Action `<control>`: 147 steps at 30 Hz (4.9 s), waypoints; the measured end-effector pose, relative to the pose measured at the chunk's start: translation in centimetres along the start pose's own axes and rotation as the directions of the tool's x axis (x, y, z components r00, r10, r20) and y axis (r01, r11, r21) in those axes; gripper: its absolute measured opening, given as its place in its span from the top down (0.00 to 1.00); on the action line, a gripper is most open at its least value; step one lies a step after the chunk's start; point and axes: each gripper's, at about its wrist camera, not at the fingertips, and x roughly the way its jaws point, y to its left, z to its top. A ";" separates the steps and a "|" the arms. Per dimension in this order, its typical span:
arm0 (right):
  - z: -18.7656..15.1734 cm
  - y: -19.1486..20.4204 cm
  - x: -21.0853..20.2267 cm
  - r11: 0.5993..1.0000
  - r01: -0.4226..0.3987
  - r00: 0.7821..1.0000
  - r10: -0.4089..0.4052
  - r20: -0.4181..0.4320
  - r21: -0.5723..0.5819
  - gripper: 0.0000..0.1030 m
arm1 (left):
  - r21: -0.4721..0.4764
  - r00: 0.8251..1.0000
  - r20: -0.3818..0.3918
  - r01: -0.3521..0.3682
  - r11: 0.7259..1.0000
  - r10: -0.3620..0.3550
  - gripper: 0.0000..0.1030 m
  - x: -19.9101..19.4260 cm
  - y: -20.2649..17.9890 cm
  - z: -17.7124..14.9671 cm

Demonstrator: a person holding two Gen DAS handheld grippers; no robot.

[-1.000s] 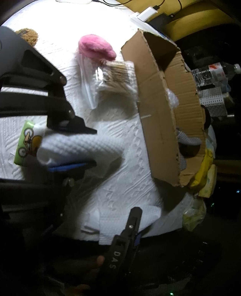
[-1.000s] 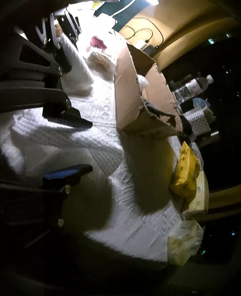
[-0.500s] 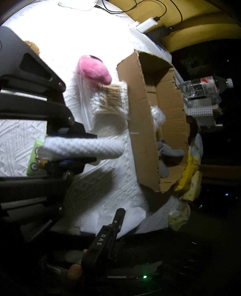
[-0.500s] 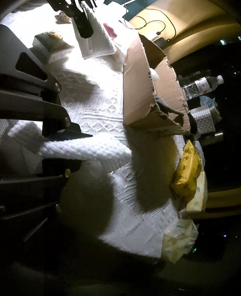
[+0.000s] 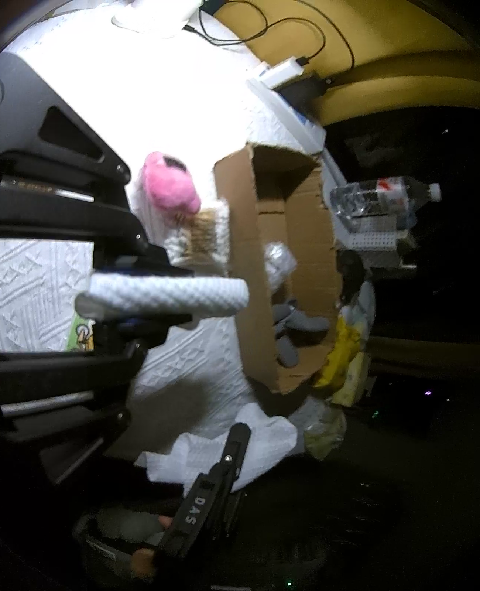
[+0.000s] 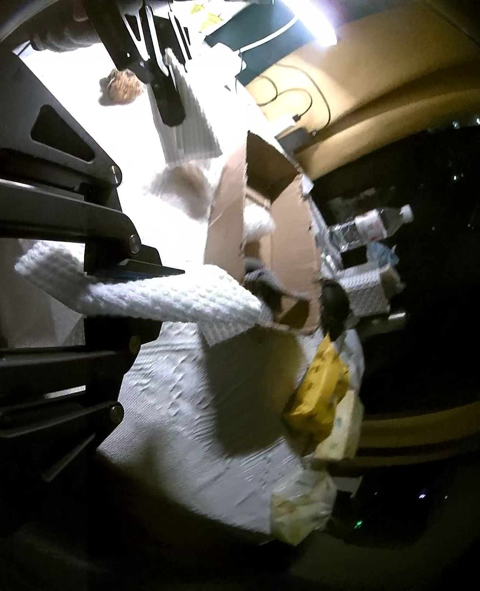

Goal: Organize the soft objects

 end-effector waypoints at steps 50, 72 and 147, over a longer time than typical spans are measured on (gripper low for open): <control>8.8 4.0 2.8 0.986 -0.060 0.995 0.071 0.065 -0.156 0.87 | -0.074 0.987 0.146 -0.055 0.996 0.066 0.85 0.4 6.1 7.5; 12.0 4.9 10.0 0.973 -0.067 0.996 0.078 0.039 -0.220 0.87 | -0.115 0.991 0.103 -0.072 0.991 0.084 0.85 6.4 8.6 8.8; 5.6 8.3 -0.5 0.978 -0.036 0.998 0.046 0.042 -0.207 0.56 | -0.101 0.992 0.103 -0.065 0.993 0.075 0.48 -2.5 4.8 4.9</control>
